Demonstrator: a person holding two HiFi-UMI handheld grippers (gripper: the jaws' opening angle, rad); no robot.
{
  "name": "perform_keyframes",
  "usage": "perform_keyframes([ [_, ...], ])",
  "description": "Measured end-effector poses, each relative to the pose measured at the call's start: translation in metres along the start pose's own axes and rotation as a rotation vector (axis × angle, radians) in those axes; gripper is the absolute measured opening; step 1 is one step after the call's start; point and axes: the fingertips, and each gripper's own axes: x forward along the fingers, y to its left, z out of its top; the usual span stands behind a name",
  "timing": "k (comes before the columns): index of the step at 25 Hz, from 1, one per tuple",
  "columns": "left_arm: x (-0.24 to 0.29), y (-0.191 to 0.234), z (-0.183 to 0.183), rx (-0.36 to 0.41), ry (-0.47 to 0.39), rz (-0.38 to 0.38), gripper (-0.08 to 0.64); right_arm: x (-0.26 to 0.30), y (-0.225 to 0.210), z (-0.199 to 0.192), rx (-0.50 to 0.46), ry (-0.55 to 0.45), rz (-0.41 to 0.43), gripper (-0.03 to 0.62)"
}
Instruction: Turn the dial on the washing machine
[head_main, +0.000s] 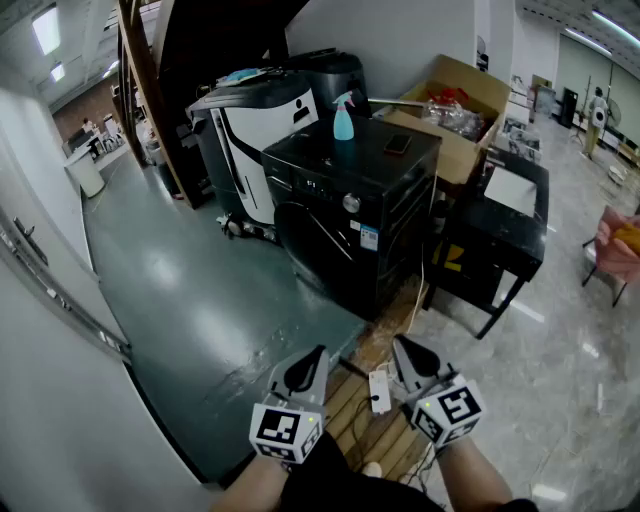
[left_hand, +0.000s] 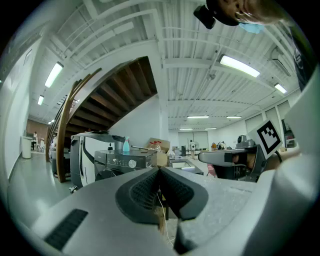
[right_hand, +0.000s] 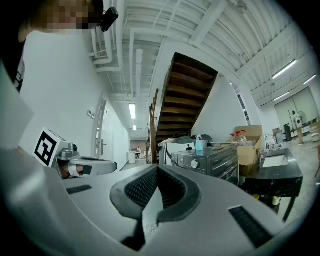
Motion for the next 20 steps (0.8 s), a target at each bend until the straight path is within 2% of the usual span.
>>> perform_keyframes([
  [8,0.002,0.002,0.0,-0.003,0.001,-0.001,0.005,0.001,0.003,0.005,-0.005,-0.025,0.025,-0.003],
  [10,-0.001,-0.003,0.002,-0.008,-0.006,-0.027,0.005,-0.005,0.02,0.019,0.007,-0.096,0.113,-0.002],
  [12,-0.007,-0.016,-0.005,-0.014,0.01,-0.106,0.005,-0.016,0.046,0.024,0.003,-0.135,0.224,0.0],
  [14,-0.014,-0.029,-0.021,-0.017,0.047,-0.173,0.005,-0.029,0.062,0.001,-0.052,-0.054,0.259,0.0],
  [16,-0.019,-0.033,-0.038,-0.015,0.073,-0.186,0.005,-0.039,0.067,-0.027,-0.109,0.039,0.246,0.0],
  [20,-0.024,-0.034,-0.054,-0.025,0.107,-0.171,0.005,-0.049,0.064,-0.051,-0.082,0.098,0.213,0.002],
])
